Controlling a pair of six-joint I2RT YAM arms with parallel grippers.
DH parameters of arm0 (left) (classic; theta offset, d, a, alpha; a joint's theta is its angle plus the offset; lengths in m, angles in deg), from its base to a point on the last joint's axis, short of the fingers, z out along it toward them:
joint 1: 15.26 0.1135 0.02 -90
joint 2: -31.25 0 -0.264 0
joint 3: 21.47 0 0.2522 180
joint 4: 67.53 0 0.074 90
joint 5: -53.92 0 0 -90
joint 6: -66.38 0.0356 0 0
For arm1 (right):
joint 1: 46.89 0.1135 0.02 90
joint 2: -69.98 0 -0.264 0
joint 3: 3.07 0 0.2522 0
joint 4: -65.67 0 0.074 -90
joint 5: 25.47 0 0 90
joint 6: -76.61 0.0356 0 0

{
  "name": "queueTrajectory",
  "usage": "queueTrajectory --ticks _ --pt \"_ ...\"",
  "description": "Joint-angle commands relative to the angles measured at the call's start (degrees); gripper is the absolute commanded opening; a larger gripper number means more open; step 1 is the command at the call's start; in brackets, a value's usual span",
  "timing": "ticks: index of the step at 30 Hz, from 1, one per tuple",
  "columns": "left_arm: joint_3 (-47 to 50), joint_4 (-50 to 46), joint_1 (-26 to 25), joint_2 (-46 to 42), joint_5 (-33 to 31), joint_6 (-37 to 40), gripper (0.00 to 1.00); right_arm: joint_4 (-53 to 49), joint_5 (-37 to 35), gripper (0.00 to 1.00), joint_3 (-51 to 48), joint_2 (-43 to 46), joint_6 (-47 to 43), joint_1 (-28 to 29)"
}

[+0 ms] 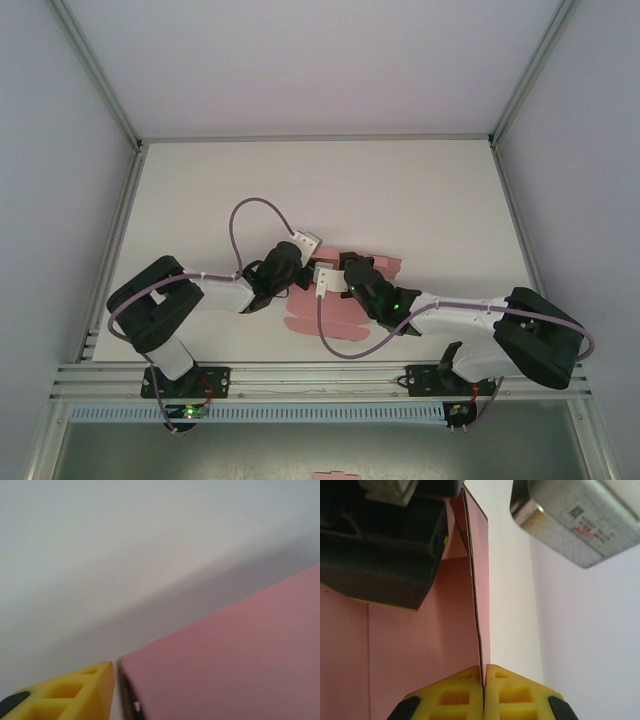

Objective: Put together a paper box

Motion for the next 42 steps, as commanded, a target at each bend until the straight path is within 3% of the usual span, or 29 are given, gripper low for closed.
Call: queueTrajectory --ticks 1,7,11,17,19,22,24,29,35,42 --pt "0.2 -6.3 1.1 -2.7 -6.9 -2.0 0.53 -7.2 0.3 0.0 -0.5 -1.0 2.7 0.0" --pt "4.2 -7.8 1.0 -10.3 -0.4 -4.3 0.65 -7.7 1.2 0.0 -0.3 -1.3 3.4 -1.1" --pt "7.2 -9.7 1.0 -18.6 9.9 -4.1 0.79 -7.6 1.5 0.0 -0.2 -1.2 3.3 -1.4" --pt "13.2 -10.7 1.1 -31.5 5.2 -5.0 0.93 -6.5 1.7 0.0 -0.9 1.1 3.2 -1.4" --pt "13.4 -13.1 1.7 -32.6 4.4 -6.3 0.87 -6.5 2.3 0.0 -0.9 2.0 3.3 -1.4" --pt "13.1 -11.0 2.0 -29.1 14.4 -5.6 0.84 -6.5 2.5 0.0 -1.0 2.1 3.3 -1.5" --pt "10.6 -12.5 2.0 -24.8 18.0 -6.1 0.7 -6.5 2.2 0.0 -0.9 1.8 3.3 -1.4" --pt "8.7 -9.9 3.8 -17.8 17.8 -7.9 0.58 -6.6 2.7 0.0 -1.1 2.3 3.5 -1.4" --pt "6.0 -6.2 4.1 -13.8 20.4 -6.9 0.51 -7.2 3.5 0.0 -1.0 2.6 3.7 -1.4" --pt "2.0 -7.4 4.1 -6.7 21.9 -6.8 0.24 -7.9 3.5 0.0 -0.8 2.6 4.0 -1.4"
